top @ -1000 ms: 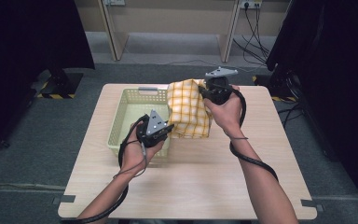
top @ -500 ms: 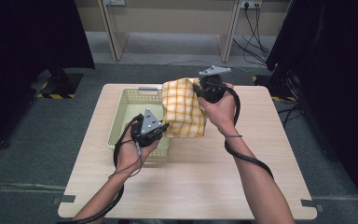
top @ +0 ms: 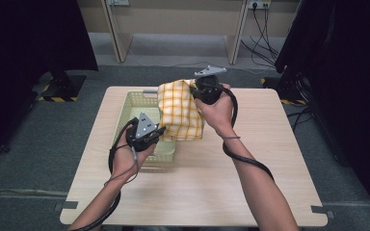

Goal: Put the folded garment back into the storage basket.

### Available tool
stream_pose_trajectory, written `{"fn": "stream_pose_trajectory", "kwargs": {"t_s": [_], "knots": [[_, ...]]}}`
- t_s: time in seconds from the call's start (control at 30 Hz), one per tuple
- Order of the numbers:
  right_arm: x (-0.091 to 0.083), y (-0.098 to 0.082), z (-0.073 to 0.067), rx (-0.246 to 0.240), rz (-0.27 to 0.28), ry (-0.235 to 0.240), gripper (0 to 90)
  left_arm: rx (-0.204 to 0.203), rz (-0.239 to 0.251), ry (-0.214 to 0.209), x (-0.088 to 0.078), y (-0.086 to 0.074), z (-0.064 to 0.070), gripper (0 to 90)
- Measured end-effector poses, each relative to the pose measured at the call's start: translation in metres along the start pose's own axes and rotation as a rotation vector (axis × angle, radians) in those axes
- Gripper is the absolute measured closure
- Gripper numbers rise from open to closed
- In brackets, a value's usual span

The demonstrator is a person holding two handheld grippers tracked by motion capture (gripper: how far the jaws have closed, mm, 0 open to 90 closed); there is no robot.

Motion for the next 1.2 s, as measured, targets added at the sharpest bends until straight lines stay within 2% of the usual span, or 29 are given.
{"fn": "stream_pose_trajectory", "kwargs": {"t_s": [1.2], "knots": [[0.040, 0.010, -0.040, -0.005, -0.018, 0.052, 78.0, -0.035, -0.036, 0.072, -0.027, -0.022, -0.033, 79.4]]}}
Point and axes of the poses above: each handheld gripper's, and its own axes: x roughly forward along the jaws, y roughly out of its top, z roughly to its right, the point moved 4 cm from there along x, roughly forward along the jaws, and after that the axes turned 15 degrees about z, right-handed, at the moved point
